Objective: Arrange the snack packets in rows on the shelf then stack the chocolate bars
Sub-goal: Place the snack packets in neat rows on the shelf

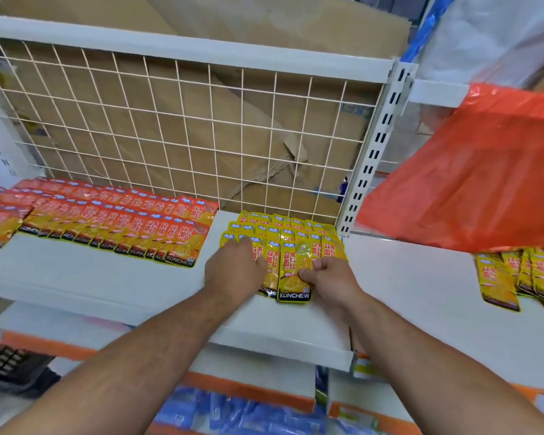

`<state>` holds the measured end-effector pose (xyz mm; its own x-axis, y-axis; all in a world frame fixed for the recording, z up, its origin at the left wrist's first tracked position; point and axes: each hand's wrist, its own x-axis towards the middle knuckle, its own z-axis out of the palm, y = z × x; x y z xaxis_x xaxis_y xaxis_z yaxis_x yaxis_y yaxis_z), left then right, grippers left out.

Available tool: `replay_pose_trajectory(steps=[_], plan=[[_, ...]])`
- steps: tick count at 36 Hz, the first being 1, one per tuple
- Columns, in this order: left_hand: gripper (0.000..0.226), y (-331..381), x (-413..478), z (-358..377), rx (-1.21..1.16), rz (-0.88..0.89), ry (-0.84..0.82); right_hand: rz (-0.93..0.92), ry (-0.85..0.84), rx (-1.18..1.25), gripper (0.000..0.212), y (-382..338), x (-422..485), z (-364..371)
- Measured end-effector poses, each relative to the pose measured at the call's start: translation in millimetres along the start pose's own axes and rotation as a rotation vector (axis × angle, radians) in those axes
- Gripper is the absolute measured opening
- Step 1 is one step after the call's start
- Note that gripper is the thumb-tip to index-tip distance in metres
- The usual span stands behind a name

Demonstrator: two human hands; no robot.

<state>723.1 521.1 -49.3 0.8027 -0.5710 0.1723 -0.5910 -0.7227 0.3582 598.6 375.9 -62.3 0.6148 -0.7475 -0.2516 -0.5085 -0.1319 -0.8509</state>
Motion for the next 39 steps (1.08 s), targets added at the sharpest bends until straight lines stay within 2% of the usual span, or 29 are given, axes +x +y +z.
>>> replay_pose_trajectory(steps=[6, 13, 18, 29, 35, 39], plan=[[0.033, -13, 6, 1, 0.043, 0.129, 0.121, 0.051, 0.098, -0.118, 0.043, -9, -1, 10], [0.033, -20, 6, -1, 0.033, 0.163, 0.12, 0.028, 0.181, -0.474, 0.031, -19, -11, 14], [0.035, -21, 5, -4, 0.021, 0.177, 0.098, 0.031, 0.196, -0.61, 0.024, -21, -10, 17], [0.042, -17, 4, -6, 0.057, 0.211, 0.021, -0.034, 0.19, -0.755, 0.015, -18, -11, 17], [0.047, -12, 1, -3, 0.01, 0.335, -0.004, -0.097, 0.27, -0.741, 0.024, -17, -23, 12], [0.056, -2, -7, 4, -0.026, 0.436, -0.049, -0.21, 0.346, -0.766, 0.025, -7, -41, 3]])
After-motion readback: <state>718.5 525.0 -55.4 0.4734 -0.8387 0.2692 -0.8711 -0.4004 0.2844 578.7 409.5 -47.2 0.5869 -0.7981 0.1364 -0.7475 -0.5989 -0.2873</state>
